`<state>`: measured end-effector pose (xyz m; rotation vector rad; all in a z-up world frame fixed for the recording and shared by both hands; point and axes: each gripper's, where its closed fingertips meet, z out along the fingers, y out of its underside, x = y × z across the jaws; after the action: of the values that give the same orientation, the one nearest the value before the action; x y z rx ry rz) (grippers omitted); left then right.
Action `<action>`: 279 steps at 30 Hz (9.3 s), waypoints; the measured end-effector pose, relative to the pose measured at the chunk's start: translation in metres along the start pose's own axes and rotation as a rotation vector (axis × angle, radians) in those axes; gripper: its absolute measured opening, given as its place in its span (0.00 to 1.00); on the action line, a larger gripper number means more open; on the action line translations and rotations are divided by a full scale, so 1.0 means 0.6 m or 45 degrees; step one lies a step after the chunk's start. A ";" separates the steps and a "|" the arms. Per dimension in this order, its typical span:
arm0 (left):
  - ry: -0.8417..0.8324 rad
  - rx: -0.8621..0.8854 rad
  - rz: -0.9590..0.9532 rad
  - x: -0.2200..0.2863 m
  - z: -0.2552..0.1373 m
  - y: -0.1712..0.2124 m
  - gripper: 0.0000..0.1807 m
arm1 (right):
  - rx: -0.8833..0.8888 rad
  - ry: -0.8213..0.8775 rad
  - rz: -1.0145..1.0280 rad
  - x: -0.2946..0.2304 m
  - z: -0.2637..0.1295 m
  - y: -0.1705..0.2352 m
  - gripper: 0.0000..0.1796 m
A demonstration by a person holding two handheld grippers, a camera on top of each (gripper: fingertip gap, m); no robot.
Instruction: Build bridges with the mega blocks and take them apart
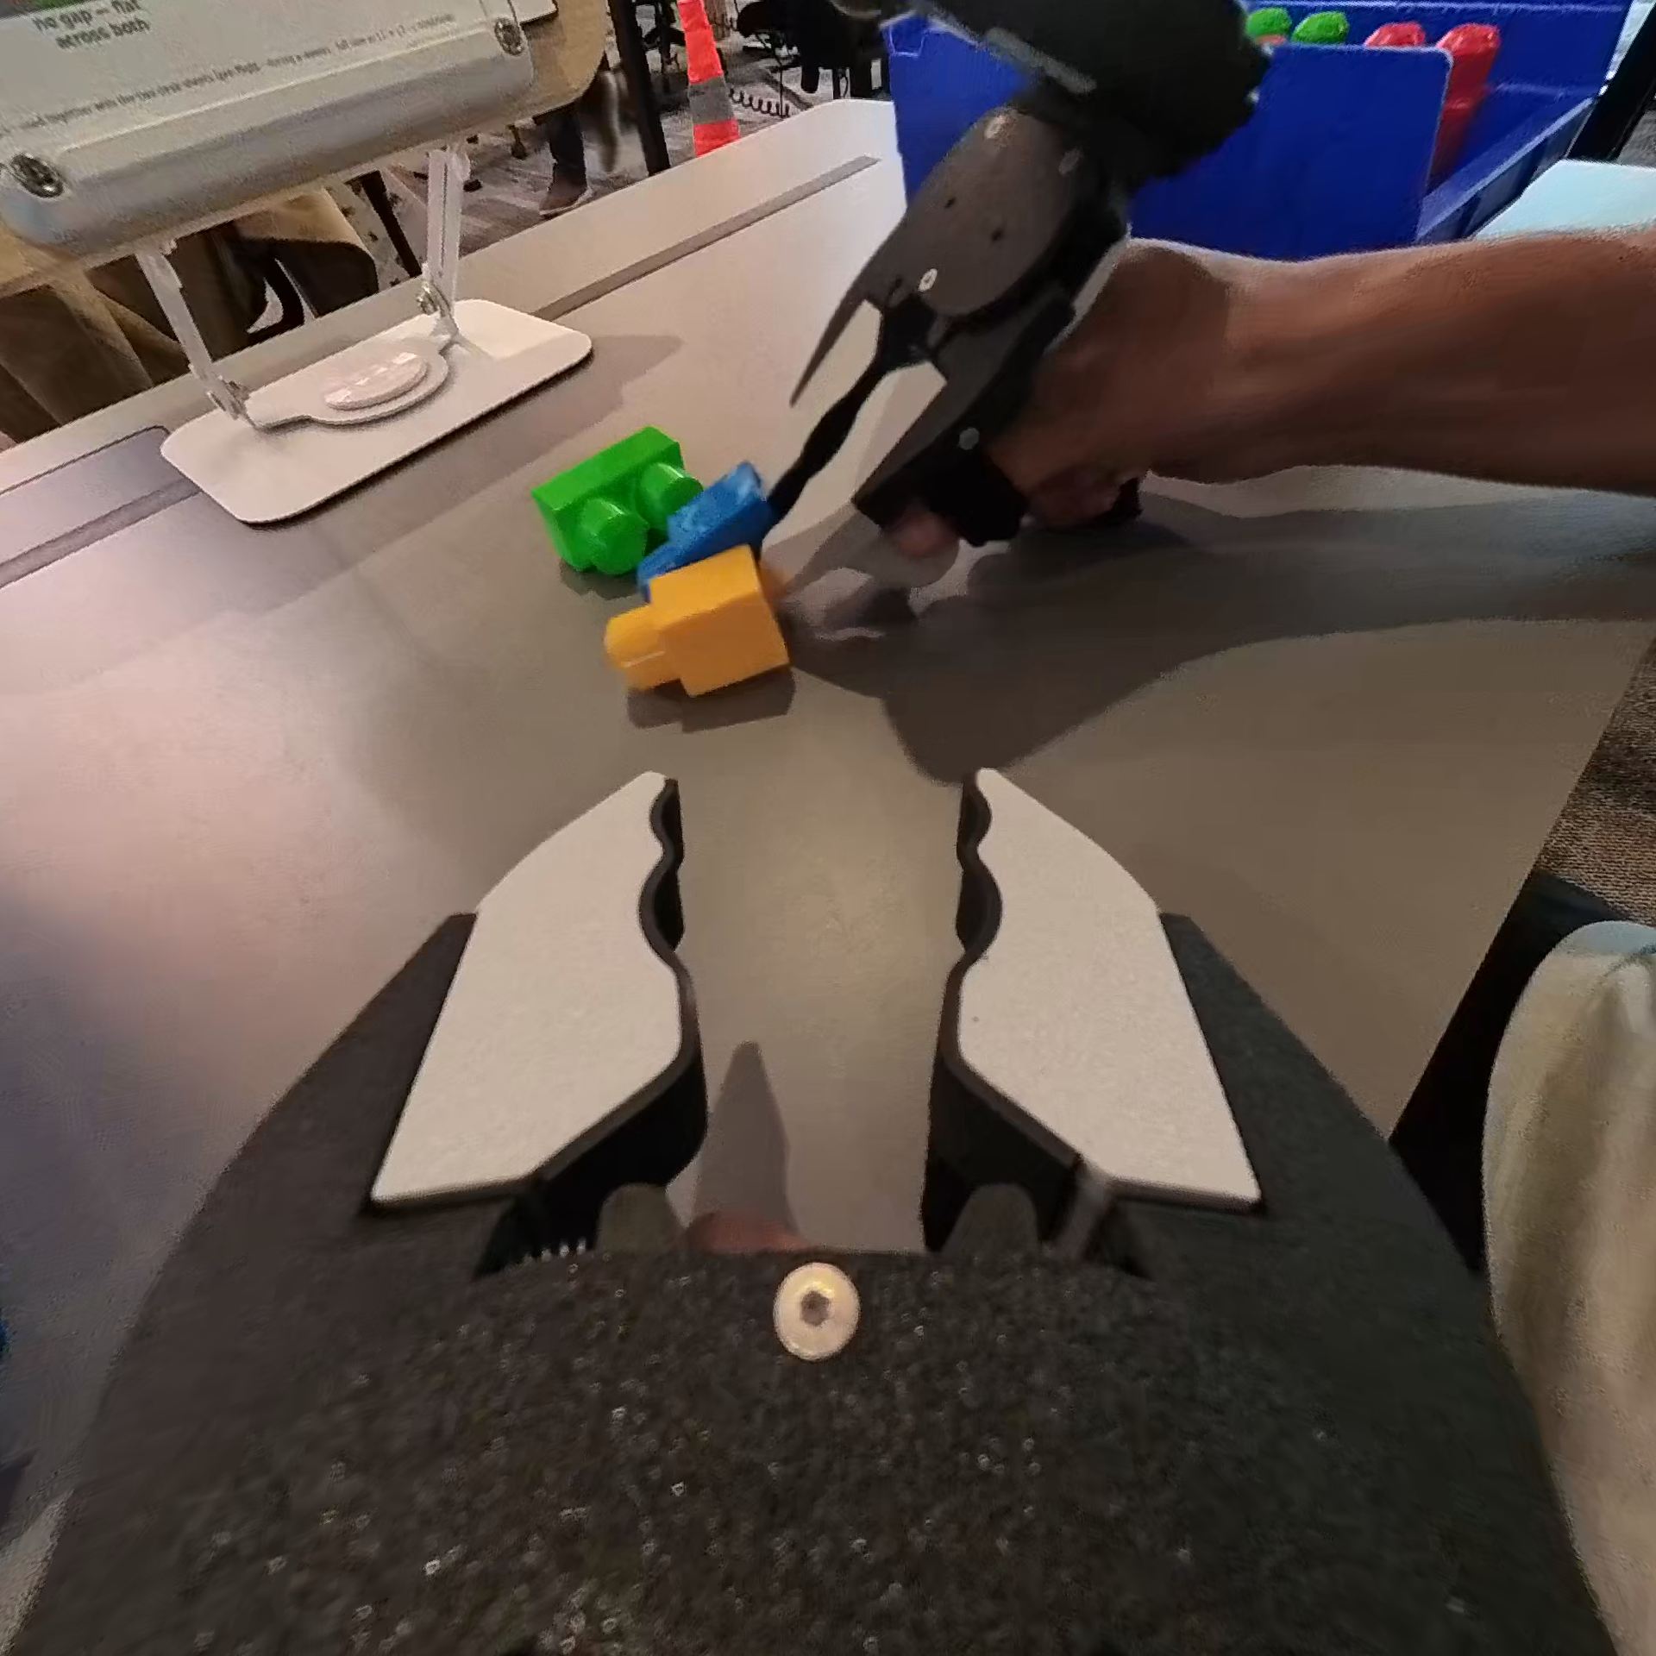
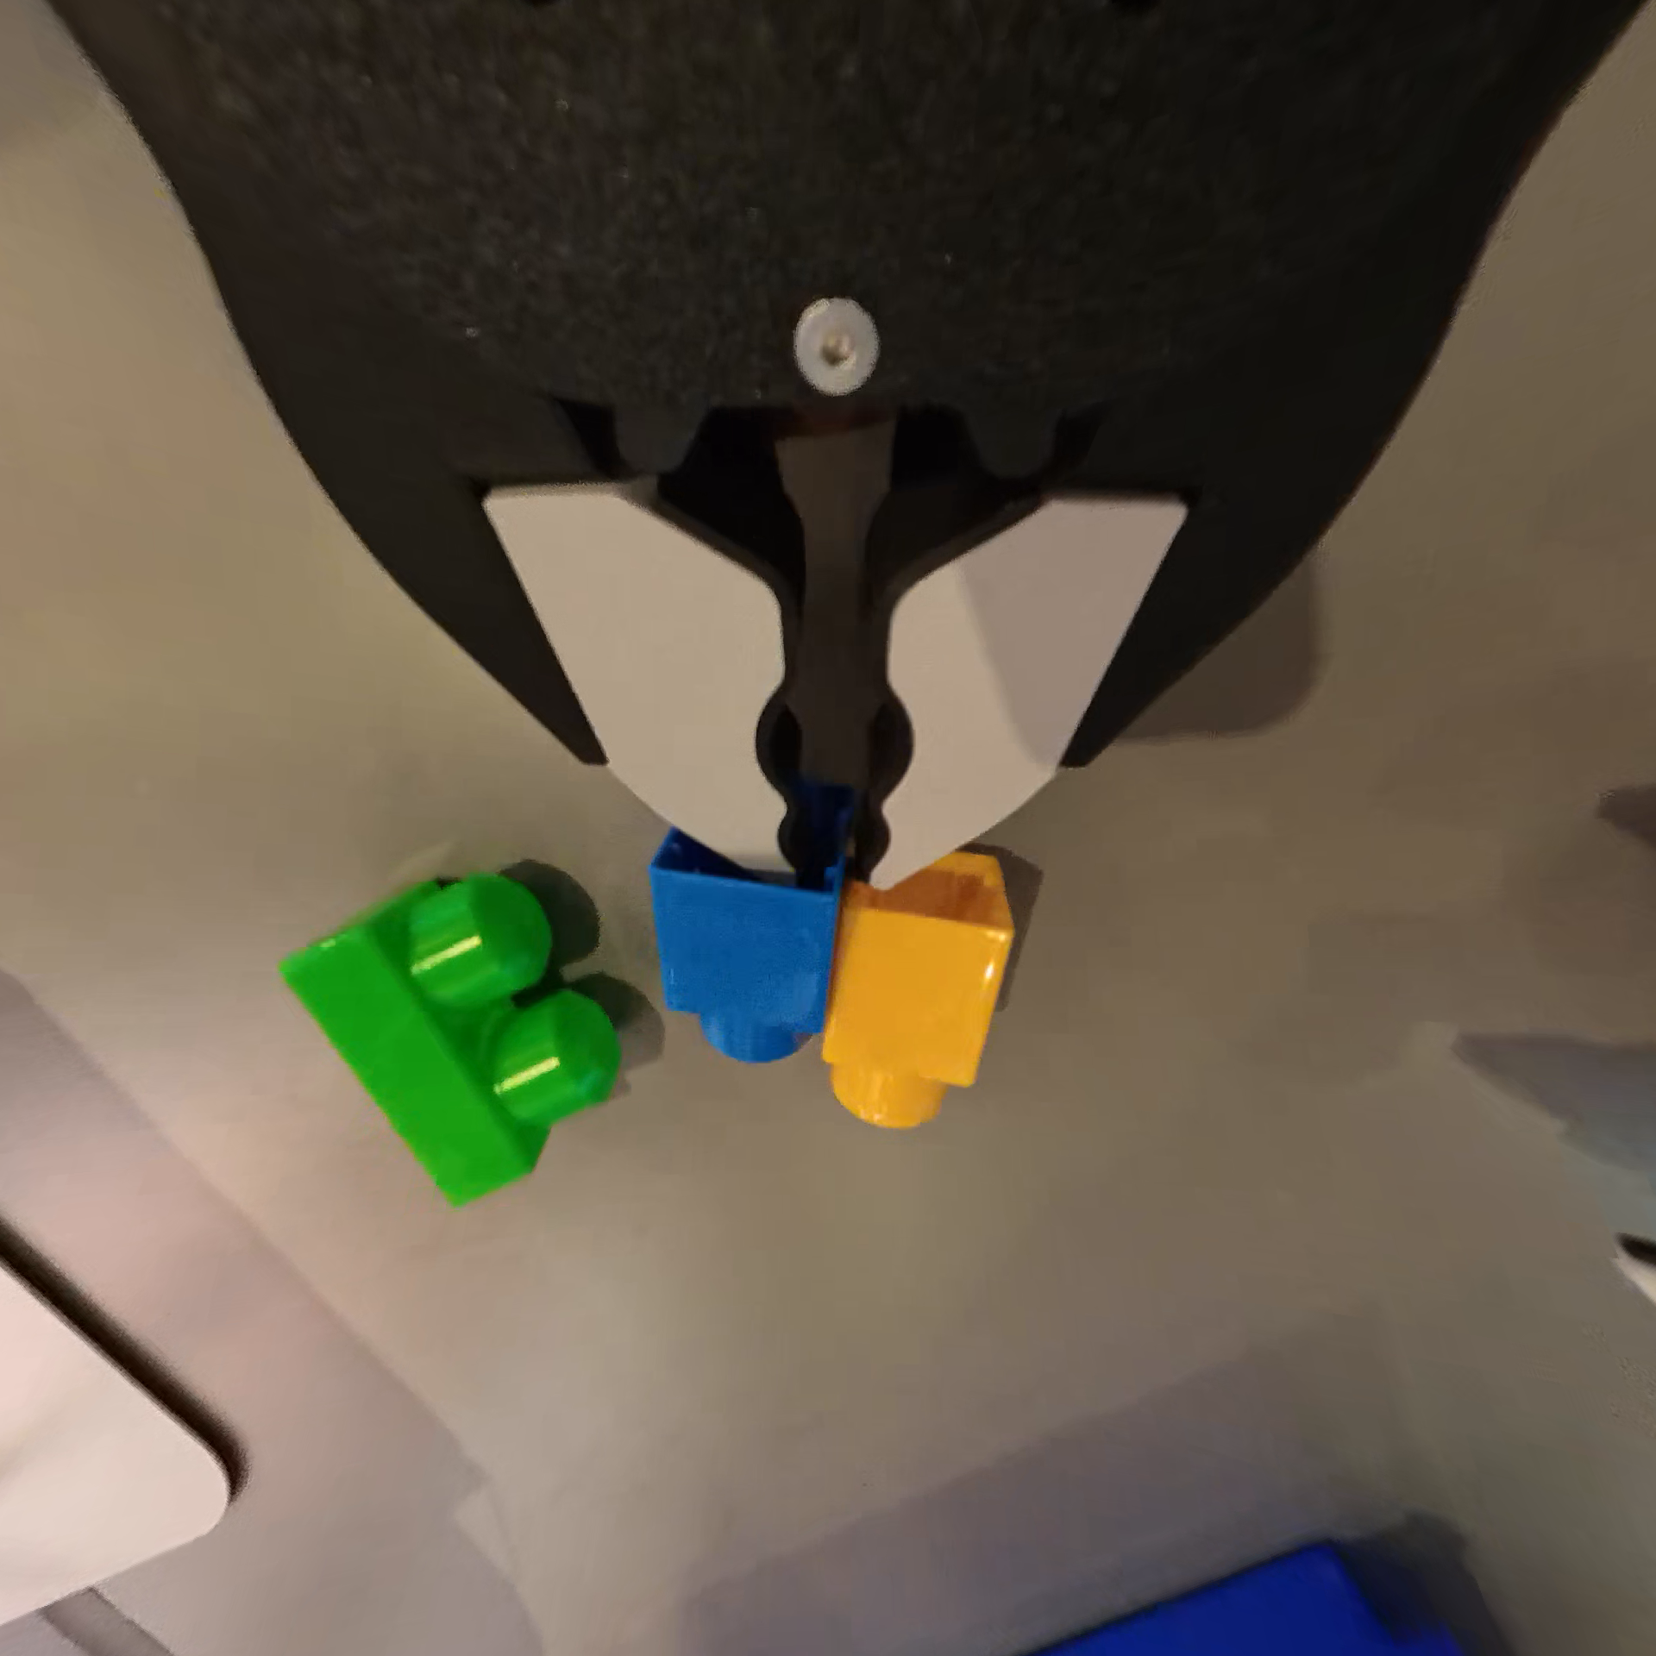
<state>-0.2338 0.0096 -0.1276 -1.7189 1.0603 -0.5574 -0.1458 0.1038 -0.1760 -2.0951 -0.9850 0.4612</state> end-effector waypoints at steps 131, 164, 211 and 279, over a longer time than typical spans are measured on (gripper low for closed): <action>0.356 -0.755 0.479 -0.086 0.067 -0.020 0.20 | 0.237 0.133 0.399 -0.118 -0.254 0.135 0.29; -0.045 -1.121 -0.039 -0.161 -0.055 0.110 0.20 | 0.194 0.089 0.282 -0.136 -0.237 0.111 0.26; -0.136 -0.884 -0.049 -0.173 0.070 0.056 0.65 | 0.166 0.098 0.279 -0.137 -0.238 0.124 0.24; 0.031 -0.965 -0.207 -0.189 0.109 0.097 0.42 | 0.123 0.072 0.252 -0.149 -0.229 0.131 0.24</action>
<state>-0.2641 0.1327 -0.1939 -2.4762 1.2473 -0.2814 -0.0827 -0.0641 -0.1471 -2.1148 -0.7120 0.5348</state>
